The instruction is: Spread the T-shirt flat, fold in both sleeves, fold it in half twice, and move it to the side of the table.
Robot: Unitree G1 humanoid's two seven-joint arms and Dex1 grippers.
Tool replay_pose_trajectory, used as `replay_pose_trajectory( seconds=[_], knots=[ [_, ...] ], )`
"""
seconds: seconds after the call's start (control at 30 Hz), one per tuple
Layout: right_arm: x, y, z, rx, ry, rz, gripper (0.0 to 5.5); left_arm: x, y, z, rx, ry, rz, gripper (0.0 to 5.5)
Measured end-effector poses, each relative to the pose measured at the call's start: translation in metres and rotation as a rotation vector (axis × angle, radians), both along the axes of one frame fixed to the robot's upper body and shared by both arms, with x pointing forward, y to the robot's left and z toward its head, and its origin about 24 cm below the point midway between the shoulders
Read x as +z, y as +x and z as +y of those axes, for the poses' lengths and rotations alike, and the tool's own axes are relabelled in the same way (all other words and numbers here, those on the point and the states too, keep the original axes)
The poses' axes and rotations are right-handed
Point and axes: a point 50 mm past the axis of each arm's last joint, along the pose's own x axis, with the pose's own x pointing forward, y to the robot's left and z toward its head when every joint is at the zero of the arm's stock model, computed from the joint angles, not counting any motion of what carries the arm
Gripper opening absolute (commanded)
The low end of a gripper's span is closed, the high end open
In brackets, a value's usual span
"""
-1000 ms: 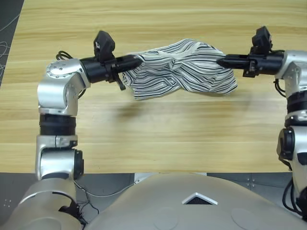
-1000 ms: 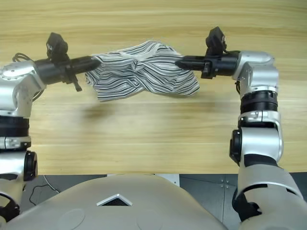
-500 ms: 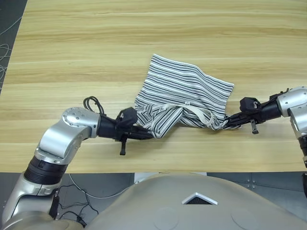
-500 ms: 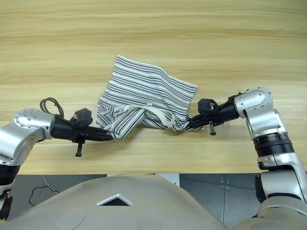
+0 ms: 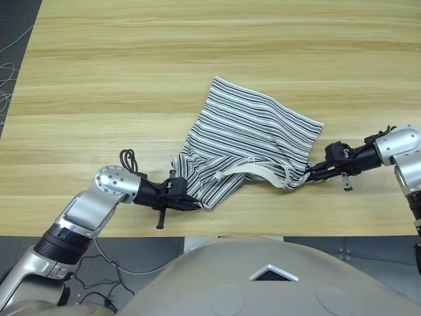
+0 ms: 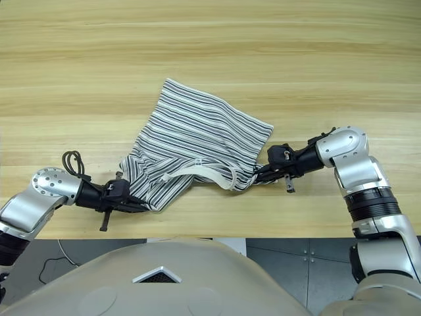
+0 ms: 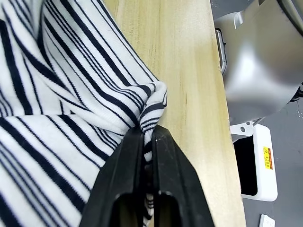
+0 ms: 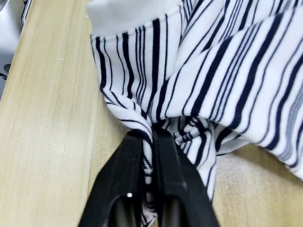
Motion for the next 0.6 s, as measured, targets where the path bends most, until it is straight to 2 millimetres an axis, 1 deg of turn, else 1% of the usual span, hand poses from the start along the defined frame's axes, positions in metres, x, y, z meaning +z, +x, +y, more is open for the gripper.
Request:
replay_pose_trajectory(
  seconds=[0.13,0.4,0.6],
  knots=[
    [0.001,0.001,0.000,-0.004,-0.001,-0.004,1.67,0.000,0.001,0.000,0.002,-0.003,-0.002,0.10],
    [0.005,0.001,0.003,-0.018,0.017,0.021,1.67,0.000,0.001,-0.001,0.004,-0.006,-0.004,0.10],
    [0.021,0.013,0.003,-0.029,0.035,-0.044,1.67,-0.001,0.004,-0.003,0.014,-0.015,-0.005,0.10]
  ],
)
